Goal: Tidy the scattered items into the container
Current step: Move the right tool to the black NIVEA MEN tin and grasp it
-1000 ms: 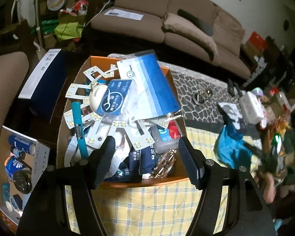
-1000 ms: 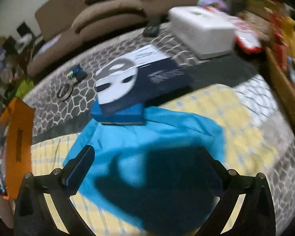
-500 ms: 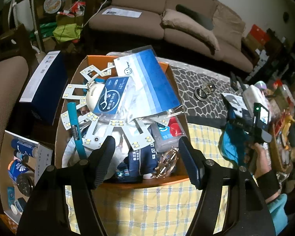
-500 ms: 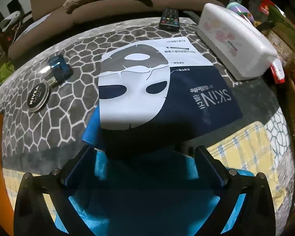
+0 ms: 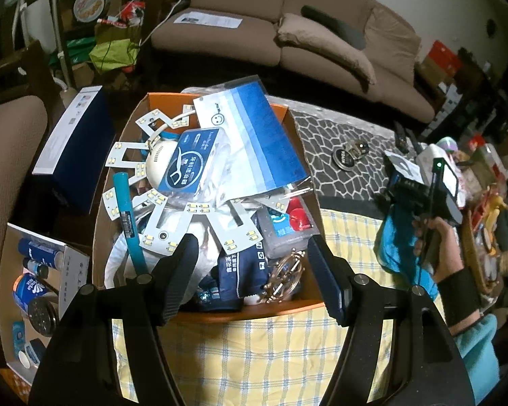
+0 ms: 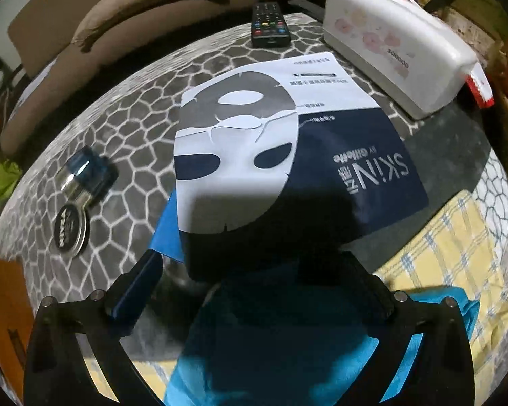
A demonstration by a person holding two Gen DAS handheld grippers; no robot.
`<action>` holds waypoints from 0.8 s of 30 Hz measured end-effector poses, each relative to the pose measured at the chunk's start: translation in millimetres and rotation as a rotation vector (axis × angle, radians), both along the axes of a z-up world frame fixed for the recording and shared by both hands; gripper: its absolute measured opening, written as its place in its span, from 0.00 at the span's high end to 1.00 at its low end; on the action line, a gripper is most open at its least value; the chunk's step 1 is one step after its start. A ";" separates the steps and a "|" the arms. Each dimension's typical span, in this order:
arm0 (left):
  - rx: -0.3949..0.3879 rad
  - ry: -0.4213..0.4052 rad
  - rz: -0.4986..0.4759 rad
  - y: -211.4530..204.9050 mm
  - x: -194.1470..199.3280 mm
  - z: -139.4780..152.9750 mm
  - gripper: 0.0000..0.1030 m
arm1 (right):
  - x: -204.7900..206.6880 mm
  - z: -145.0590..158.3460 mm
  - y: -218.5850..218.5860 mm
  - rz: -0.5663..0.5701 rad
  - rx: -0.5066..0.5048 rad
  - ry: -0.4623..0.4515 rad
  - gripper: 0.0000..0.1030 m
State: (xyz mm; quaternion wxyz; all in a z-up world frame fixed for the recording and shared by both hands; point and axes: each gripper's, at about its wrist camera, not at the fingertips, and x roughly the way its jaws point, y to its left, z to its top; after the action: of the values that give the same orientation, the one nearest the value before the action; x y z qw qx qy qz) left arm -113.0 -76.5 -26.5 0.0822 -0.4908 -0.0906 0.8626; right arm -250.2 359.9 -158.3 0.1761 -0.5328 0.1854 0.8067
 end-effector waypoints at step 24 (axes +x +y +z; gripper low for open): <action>-0.030 0.007 -0.016 8.6 -0.3 -2.4 0.38 | 31.6 61.3 -69.3 0.369 -0.062 0.103 0.22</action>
State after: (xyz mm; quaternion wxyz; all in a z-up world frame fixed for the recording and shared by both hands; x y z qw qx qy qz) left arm -113.3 -67.9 -28.9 0.0821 -0.4898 -0.0733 0.8649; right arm -218.6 290.6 -96.9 -0.0010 -0.5209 0.1182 0.8454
